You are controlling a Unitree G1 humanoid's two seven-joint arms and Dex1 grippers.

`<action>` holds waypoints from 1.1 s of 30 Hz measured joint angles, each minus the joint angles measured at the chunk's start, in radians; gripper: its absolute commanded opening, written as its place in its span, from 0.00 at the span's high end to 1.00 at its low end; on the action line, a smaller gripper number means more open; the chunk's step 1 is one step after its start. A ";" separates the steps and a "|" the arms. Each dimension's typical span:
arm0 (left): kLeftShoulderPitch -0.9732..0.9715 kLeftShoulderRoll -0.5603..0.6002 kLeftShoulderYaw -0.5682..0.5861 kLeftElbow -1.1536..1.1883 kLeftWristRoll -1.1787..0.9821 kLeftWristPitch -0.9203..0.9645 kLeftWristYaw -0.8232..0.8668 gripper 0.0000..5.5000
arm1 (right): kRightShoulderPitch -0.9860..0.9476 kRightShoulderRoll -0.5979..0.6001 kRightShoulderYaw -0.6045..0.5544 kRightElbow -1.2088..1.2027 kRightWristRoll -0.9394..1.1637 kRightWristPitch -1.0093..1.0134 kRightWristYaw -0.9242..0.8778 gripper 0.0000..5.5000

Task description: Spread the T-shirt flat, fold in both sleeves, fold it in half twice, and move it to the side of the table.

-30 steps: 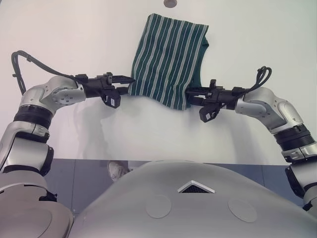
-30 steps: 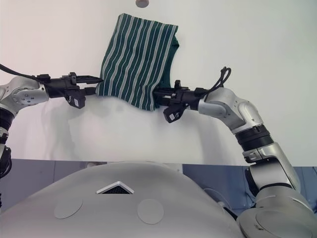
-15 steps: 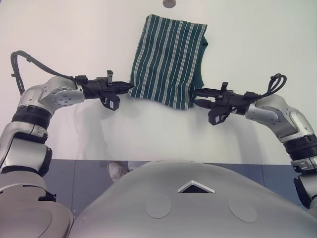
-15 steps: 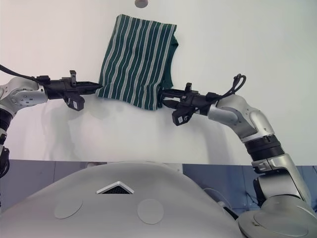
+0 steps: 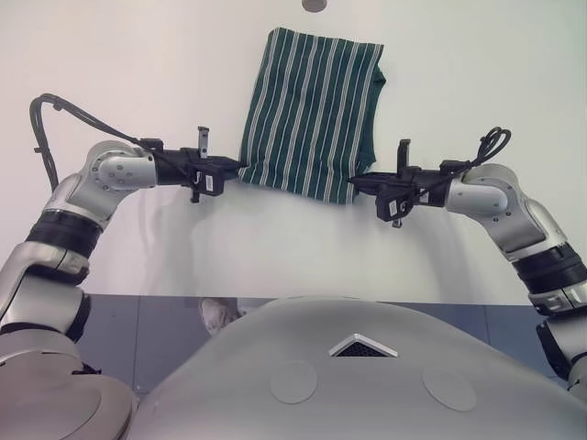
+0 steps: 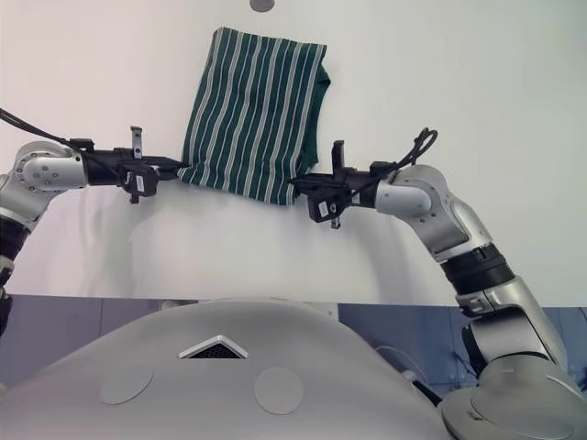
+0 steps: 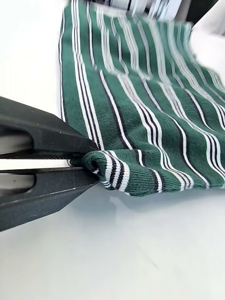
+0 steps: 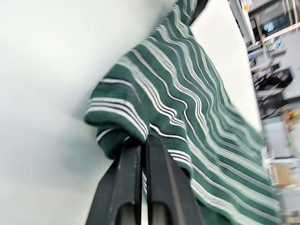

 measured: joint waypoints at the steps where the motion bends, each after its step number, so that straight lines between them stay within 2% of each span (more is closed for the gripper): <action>1: 0.037 0.052 -0.001 -0.109 -0.105 0.140 -0.082 1.00 | 0.020 -0.024 -0.005 -0.063 0.123 0.116 0.057 1.00; 3: 0.066 0.110 0.004 -0.267 -0.282 0.367 -0.174 1.00 | 0.031 -0.054 -0.034 -0.151 0.324 0.305 0.118 1.00; 6: 0.004 0.094 0.050 -0.374 -0.501 0.704 -0.218 1.00 | -0.011 -0.039 -0.135 -0.189 0.622 0.595 0.120 1.00; 8: -0.175 -0.034 0.116 -0.267 -0.555 0.908 -0.165 1.00 | -0.150 0.033 -0.242 -0.115 0.789 0.807 0.052 1.00; 9: -0.251 -0.081 0.147 -0.210 -0.552 0.945 -0.135 1.00 | -0.217 0.059 -0.280 -0.077 0.822 0.858 0.024 1.00; 12: -0.355 -0.221 0.179 0.022 -0.471 0.974 -0.053 1.00 | -0.318 0.168 -0.289 0.115 0.784 0.929 -0.056 1.00; 16: -0.472 -0.383 0.191 0.324 -0.320 0.944 0.056 1.00 | -0.465 0.323 -0.280 0.418 0.655 0.892 -0.143 1.00; 17: -0.482 -0.405 0.199 0.372 -0.297 0.935 0.074 1.00 | -0.486 0.346 -0.282 0.473 0.642 0.881 -0.148 0.95; 18: -0.493 -0.429 0.209 0.422 -0.268 0.922 0.100 0.93 | -0.515 0.369 -0.285 0.543 0.609 0.861 -0.160 0.91; 20: -0.499 -0.461 0.233 0.484 -0.231 0.901 0.136 0.86 | -0.559 0.405 -0.286 0.661 0.547 0.819 -0.185 0.83; 23: -0.504 -0.495 0.286 0.533 -0.199 0.885 0.193 0.86 | -0.584 0.444 -0.303 0.780 0.480 0.753 -0.231 0.83; 25: -0.511 -0.518 0.332 0.552 -0.199 0.893 0.229 0.86 | -0.586 0.454 -0.338 0.843 0.423 0.675 -0.327 0.83; 27: -0.520 -0.525 0.406 0.556 -0.218 0.923 0.266 0.86 | -0.587 0.435 -0.383 0.859 0.369 0.560 -0.435 0.83; 28: -0.522 -0.522 0.441 0.556 -0.226 0.932 0.287 0.86 | -0.587 0.425 -0.397 0.835 0.352 0.523 -0.448 0.87; 30: -0.522 -0.517 0.509 0.549 -0.240 0.944 0.326 0.86 | -0.581 0.437 -0.392 0.710 0.351 0.495 -0.379 0.93; 31: -0.521 -0.515 0.541 0.548 -0.246 0.947 0.348 0.90 | -0.567 0.452 -0.364 0.639 0.359 0.499 -0.320 0.98; 33: -0.517 -0.514 0.601 0.551 -0.258 0.935 0.390 0.96 | -0.526 0.505 -0.283 0.527 0.383 0.536 -0.214 1.00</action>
